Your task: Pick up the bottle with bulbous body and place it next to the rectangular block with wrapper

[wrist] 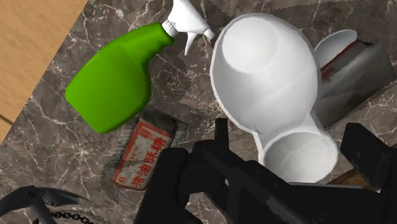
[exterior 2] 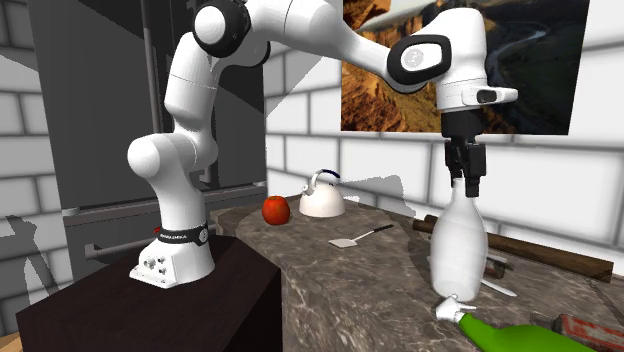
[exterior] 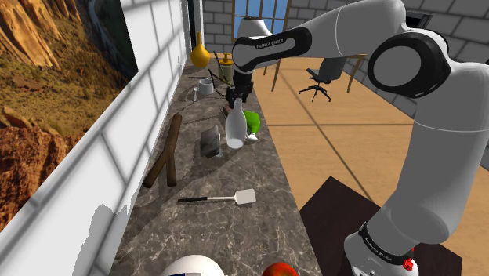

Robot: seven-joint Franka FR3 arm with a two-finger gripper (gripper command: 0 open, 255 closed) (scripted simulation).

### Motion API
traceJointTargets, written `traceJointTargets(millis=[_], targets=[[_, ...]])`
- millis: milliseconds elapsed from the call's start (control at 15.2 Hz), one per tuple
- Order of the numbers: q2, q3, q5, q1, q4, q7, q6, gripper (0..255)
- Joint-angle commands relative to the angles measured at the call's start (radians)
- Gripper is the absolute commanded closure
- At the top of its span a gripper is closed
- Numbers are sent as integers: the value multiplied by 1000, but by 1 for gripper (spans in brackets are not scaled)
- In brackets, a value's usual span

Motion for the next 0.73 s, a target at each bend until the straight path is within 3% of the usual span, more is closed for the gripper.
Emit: traceJointTargets(millis=[0,198,462,660], targets=[[0,0,0,0,0,0,0,0],[0,0,0,0,0,0,0,0],[-43,0,2,-2,65,-1,-108,0],[-43,0,2,-2,65,-1,-108,0]])
